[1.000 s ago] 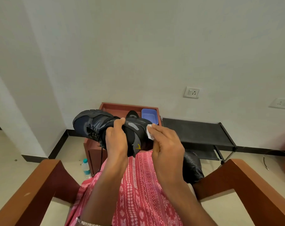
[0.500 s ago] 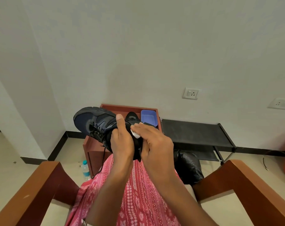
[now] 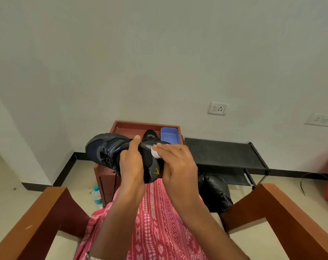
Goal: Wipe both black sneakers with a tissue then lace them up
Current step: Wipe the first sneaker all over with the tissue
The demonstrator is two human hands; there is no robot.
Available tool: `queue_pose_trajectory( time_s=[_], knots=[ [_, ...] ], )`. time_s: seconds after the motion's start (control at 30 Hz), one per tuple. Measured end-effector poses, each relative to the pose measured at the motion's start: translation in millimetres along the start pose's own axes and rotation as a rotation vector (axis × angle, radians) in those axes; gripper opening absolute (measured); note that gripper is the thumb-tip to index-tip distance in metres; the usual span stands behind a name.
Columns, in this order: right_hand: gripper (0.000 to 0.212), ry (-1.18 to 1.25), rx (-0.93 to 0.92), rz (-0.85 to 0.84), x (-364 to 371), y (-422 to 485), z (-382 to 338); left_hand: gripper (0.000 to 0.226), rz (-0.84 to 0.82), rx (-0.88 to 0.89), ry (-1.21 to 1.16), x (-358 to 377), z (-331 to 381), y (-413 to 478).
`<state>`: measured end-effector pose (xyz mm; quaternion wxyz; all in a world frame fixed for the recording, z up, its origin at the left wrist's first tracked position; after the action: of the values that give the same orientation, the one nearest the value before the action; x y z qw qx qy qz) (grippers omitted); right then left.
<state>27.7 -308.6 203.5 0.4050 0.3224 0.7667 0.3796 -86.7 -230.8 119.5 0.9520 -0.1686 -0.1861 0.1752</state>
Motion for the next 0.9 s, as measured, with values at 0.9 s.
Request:
queue_pose_trajectory(
  time_s=[0.9],
  knots=[
    [0.020, -0.059, -0.109, 0.110, -18, -3, 8, 0.040, -0.052, -0.242, -0.212, 2, -12, 1]
  ],
)
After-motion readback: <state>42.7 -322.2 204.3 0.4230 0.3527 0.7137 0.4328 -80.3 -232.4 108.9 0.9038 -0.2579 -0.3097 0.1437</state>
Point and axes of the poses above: each hand's wrist, its own y-axis towards the middle knuckle, its own x-axis out of the palm, z = x × y, the point moved 9 cm from there along y, towards the middle knuckle, and after that the axes turned 11 degrees about z, right-handed, at the moved point
